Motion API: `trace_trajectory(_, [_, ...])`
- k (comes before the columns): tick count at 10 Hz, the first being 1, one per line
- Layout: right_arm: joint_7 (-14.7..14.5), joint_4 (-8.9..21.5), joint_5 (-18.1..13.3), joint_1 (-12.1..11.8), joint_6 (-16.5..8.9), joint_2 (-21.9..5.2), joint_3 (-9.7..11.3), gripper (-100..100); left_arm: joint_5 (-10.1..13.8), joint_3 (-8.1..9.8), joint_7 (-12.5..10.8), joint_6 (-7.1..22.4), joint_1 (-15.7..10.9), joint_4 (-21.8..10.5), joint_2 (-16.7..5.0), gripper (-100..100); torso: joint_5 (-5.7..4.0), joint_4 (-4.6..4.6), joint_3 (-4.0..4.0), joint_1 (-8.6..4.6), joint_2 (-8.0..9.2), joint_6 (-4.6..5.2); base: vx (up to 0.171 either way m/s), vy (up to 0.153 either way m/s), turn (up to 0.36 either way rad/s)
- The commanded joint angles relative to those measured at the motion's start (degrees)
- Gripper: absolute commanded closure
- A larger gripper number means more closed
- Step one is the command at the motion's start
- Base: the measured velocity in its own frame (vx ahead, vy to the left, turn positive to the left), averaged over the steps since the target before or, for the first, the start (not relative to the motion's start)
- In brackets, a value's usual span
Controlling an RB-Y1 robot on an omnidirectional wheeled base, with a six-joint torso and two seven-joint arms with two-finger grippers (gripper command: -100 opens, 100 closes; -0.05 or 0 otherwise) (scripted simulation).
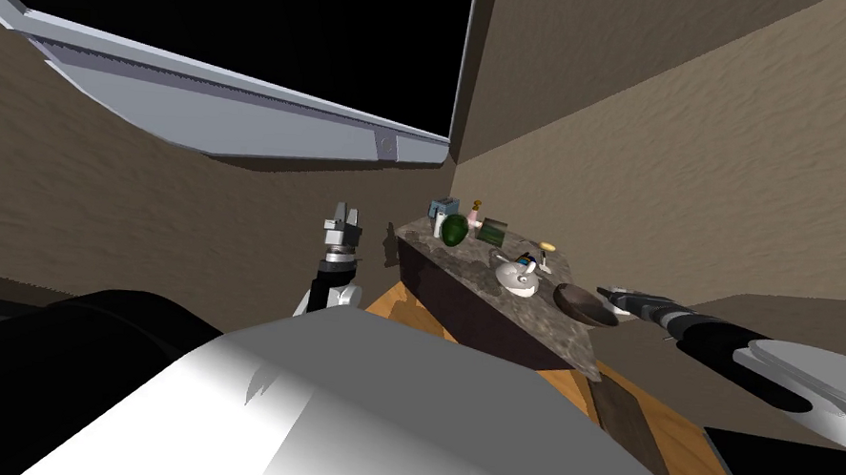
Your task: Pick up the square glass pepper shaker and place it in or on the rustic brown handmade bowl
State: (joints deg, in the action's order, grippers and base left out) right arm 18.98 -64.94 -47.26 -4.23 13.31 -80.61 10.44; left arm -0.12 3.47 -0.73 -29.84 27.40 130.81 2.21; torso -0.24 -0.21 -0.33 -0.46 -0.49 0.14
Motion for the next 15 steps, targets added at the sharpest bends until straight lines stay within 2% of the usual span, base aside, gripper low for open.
trace_trajectory(1, [0.0,0.0,0.0,0.0,0.0,0.0,0.0,-100,0.0,0.0,0.0,0.0,0.0,0.0,0.0,0,0.0,0.0,0.0,0.0,0.0,0.0,0.0,0.0,0.0])
trace_trajectory(4, [0.0,0.0,0.0,0.0,0.0,0.0,0.0,-100,0.0,0.0,0.0,0.0,0.0,0.0,0.0,0,0.02,0.01,0.02,0.06,0.03,0.0,0.0,0.0,0.0])
trace_trajectory(5, [0.0,0.0,0.0,0.0,0.0,0.0,0.0,0,0.0,0.0,0.0,0.0,0.0,0.0,0.0,0,0.02,0.01,0.02,0.06,0.03,0.0,0.0,0.0,0.0])
trace_trajectory(6, [1.27,0.55,0.24,-0.09,0.72,-1.65,-0.35,-100,0.0,0.0,0.0,0.0,0.0,0.0,0.0,0,0.02,0.01,0.02,0.06,0.03,0.0,-0.032,0.012,0.071])
trace_trajectory(8, [3.8,1.64,0.73,-0.28,2.15,-4.95,-1.04,-100,0.0,-0.01,0.0,0.0,-0.01,0.0,0.0,0,0.06,0.05,0.13,0.18,0.23,-0.03,-0.082,0.037,0.135])
trace_trajectory(10, [5.06,2.18,0.97,-0.37,2.87,-6.6,-1.39,-100,0.0,-0.01,0.0,0.0,-0.01,0.0,0.01,0,0.07,0.1,0.22,0.22,0.36,0.02,-0.068,0.03,0.047])
trace_trajectory(11, [6.33,2.72,1.21,-0.46,3.58,-8.26,-1.74,-100,0.0,-0.01,0.0,0.0,-0.01,0.0,0.0,0,0.06,0.08,0.18,0.19,0.29,0.01,-0.056,0.026,0.091])
trace_trajectory(12, [5.33,3.44,0.88,0.67,3.84,-7.23,-1.2,-100,0.0,-0.01,0.0,0.0,-0.01,0.0,0.0,0,0.07,0.07,0.16,0.18,0.26,-0.01,-0.026,0.009,0.02])
trace_trajectory(13, [5.59,3.56,0.89,0.75,4.08,-7.4,-1.2,0,0.0,0.0,0.0,0.0,0.0,0.0,0.0,0,0.03,0.05,0.11,0.12,0.18,0.02,0.0,0.0,0.0])
trace_trajectory(15, [5.56,3.55,0.89,0.74,4.06,-7.38,-1.2,0,0.0,0.0,0.0,0.0,0.0,0.0,0.0,0,0.01,0.02,0.04,0.06,0.07,0.01,0.0,0.0,0.0])
